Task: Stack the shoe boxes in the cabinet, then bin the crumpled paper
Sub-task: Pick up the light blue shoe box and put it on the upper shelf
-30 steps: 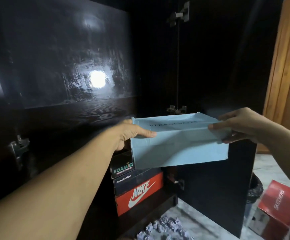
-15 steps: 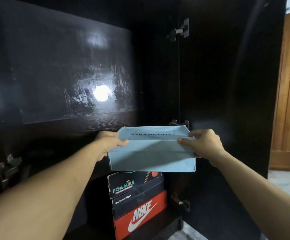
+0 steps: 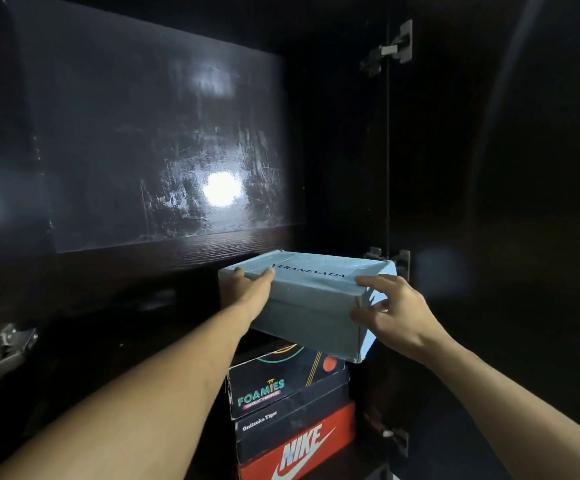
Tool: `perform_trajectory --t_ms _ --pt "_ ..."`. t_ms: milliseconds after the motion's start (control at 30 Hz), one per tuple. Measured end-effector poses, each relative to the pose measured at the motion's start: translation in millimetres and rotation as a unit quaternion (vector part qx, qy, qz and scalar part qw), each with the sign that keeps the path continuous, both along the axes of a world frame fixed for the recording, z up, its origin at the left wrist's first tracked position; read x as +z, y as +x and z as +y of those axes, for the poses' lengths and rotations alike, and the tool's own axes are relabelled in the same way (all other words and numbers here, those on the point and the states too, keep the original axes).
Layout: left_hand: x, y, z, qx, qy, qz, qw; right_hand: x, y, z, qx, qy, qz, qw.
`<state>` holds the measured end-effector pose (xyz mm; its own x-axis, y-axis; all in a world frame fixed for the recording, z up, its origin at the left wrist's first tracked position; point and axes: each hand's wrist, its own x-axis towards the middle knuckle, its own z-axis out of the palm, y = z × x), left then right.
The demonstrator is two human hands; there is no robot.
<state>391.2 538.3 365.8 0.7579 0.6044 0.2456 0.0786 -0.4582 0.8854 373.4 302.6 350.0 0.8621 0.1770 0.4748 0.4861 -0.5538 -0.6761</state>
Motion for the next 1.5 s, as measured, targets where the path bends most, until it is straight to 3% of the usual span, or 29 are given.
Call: perform_trajectory --t_ms 133,333,467,567,700,933,1067,1300,1500 --pt "4.9 11.9 -8.4 -0.058 -0.042 0.041 0.997 1.2 11.0 0.3 0.003 -0.066 -0.020 0.998" --pt "5.1 29.8 -19.9 -0.004 -0.064 -0.037 0.997 2.9 29.1 14.7 -0.013 -0.103 -0.050 0.993" --pt "3.3 28.9 -24.3 -0.140 -0.128 0.017 0.982 5.1 47.2 22.5 -0.009 -0.096 -0.045 0.994" --pt "-1.4 28.8 -20.3 -0.209 -0.066 0.080 0.972 8.0 64.5 23.5 -0.008 -0.121 -0.049 0.991" --pt "-3.0 36.7 -12.9 -0.218 0.021 0.102 0.970 16.1 82.5 22.9 -0.035 -0.126 -0.059 0.990" --pt "-3.8 44.2 -10.5 -0.229 0.041 0.096 0.968 15.6 91.0 22.1 -0.031 -0.124 -0.080 0.989" --pt "-4.6 46.3 -9.7 -0.226 0.022 0.067 0.972 10.4 91.1 21.4 -0.039 -0.130 -0.085 0.987" --pt "-7.9 51.8 -11.8 -0.196 -0.045 0.002 0.980 5.8 94.9 24.8 -0.053 -0.184 -0.017 0.981" --pt "-11.5 60.5 -24.8 -0.163 -0.018 -0.012 0.986 9.6 99.1 25.4 -0.016 -0.252 0.034 0.967"
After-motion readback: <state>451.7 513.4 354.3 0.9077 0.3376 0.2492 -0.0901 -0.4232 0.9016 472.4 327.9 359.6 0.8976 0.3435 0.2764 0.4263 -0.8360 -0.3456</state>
